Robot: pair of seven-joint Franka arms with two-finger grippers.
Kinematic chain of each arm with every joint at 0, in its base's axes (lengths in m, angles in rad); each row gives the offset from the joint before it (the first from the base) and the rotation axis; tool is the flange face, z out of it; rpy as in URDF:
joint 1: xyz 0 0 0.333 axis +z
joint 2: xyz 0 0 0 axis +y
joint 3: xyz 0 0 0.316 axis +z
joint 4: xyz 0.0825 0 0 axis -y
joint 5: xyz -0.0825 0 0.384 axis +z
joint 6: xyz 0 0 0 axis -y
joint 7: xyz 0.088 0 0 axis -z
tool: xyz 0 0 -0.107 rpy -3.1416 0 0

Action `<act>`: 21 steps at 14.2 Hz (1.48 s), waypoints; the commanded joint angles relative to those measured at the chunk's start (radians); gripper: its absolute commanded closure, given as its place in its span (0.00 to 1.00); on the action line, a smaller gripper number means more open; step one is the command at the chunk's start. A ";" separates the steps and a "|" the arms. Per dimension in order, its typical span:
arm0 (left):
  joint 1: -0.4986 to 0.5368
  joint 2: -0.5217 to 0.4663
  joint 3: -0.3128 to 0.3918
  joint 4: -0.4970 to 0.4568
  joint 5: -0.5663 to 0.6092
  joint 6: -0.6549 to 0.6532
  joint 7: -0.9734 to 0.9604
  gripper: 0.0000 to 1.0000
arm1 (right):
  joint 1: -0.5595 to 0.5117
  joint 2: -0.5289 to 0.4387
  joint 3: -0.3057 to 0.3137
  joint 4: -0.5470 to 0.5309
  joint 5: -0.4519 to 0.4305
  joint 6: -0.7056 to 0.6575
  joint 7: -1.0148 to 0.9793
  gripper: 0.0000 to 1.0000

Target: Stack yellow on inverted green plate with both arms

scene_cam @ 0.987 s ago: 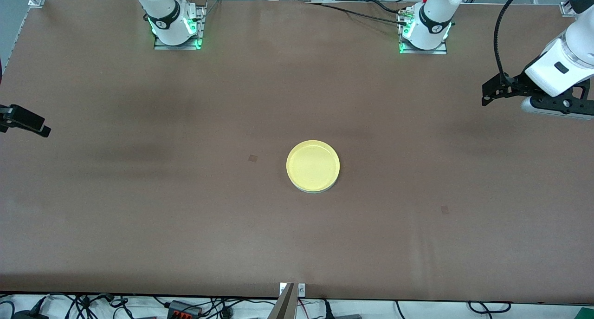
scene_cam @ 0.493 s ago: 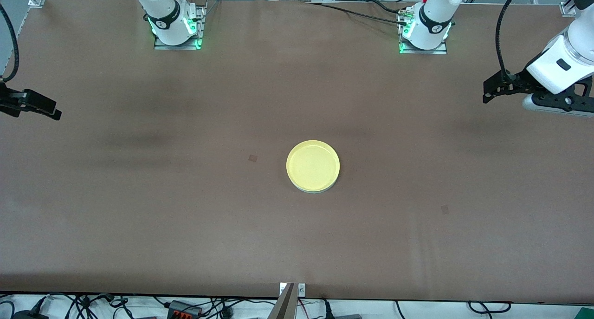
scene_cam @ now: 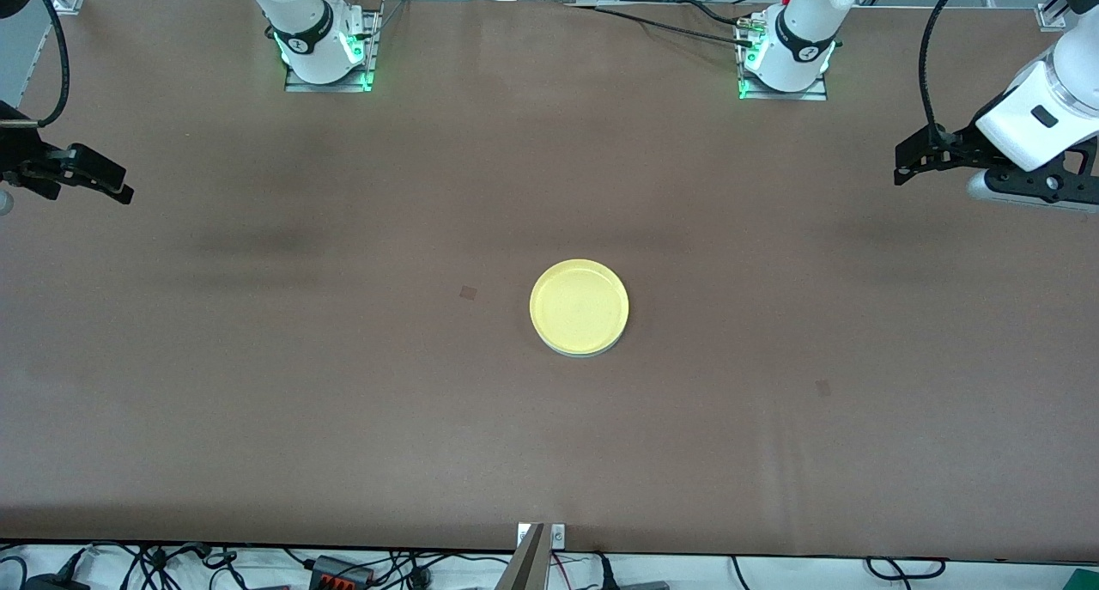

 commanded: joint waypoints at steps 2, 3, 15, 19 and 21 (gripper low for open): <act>0.007 0.006 -0.007 0.015 -0.024 -0.020 -0.006 0.00 | -0.010 -0.018 0.010 -0.014 -0.017 0.001 -0.012 0.00; 0.007 0.011 -0.007 0.014 -0.024 -0.018 -0.006 0.00 | -0.010 -0.018 0.010 -0.015 -0.018 0.001 -0.012 0.00; -0.002 0.038 -0.007 0.015 -0.024 0.037 -0.006 0.00 | -0.004 -0.018 0.010 -0.024 -0.045 0.011 -0.020 0.00; -0.001 0.037 -0.007 0.017 -0.033 0.045 -0.006 0.00 | -0.005 -0.021 0.010 -0.024 -0.045 0.007 -0.021 0.00; 0.005 0.037 -0.006 0.017 -0.063 0.068 -0.006 0.00 | -0.007 -0.021 0.010 -0.024 -0.045 0.007 -0.024 0.00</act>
